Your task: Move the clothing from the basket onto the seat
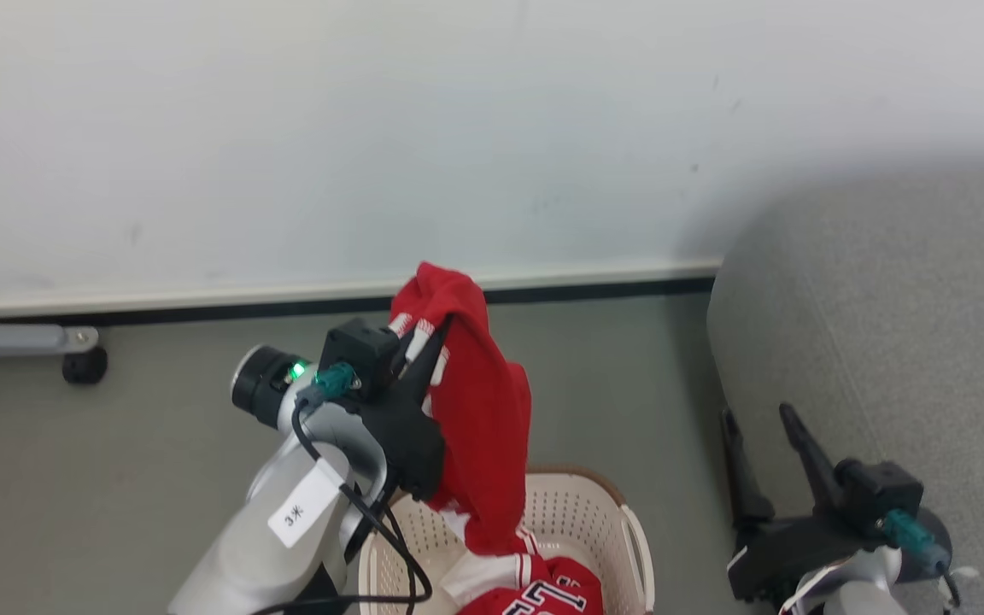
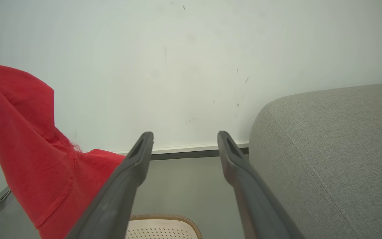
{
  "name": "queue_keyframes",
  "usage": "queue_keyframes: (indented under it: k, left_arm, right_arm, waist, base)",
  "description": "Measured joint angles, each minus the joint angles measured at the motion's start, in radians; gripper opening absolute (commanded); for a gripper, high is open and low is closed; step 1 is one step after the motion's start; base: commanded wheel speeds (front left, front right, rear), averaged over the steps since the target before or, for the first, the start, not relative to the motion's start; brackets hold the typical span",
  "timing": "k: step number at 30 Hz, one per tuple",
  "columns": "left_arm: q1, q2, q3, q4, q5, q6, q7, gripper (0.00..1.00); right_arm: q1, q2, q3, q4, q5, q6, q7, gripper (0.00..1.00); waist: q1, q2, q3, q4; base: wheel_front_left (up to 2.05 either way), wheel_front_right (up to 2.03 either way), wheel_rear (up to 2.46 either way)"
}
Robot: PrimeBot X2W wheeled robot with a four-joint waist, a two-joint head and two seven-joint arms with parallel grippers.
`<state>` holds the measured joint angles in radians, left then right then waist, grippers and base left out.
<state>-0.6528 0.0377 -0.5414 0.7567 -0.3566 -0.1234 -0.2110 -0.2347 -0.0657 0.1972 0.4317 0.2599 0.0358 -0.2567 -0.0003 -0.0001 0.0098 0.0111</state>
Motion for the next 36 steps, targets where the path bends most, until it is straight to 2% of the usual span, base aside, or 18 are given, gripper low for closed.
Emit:
queue_keyframes:
  k: [13,23,28,36]
  left_arm:
    - [0.031,0.001,-0.071,-0.09,-0.062,-0.001,0.062,0.0]
    - [0.029,0.001,-0.152,-0.166,-0.118,-0.001,0.114,0.0]
    - [0.02,0.001,-0.197,-0.206,-0.156,0.004,0.139,0.0]
    - [-0.015,0.001,-0.259,-0.251,-0.215,0.035,0.174,0.0]
  right_arm:
    - [0.031,0.005,0.089,-0.008,-0.023,0.028,0.0,1.0]
    - [0.008,0.01,0.272,0.036,-0.062,0.07,0.0,1.0]
    - [-0.033,0.009,0.324,0.075,-0.057,0.071,0.0,1.0]
    - [-0.125,0.008,0.433,0.149,-0.019,0.079,0.009,1.0]
  waist:
    - [0.0001,0.0,-0.114,0.017]
    - [0.0003,0.0002,-0.134,0.016]
    - [0.0003,0.0002,-0.134,0.021]
    - [0.0003,0.0002,-0.128,0.038]
  base:
    - [0.0,0.0,0.0]
    - [0.0,0.0,0.0]
    - [0.0,0.0,0.0]
    - [0.0,0.0,0.0]
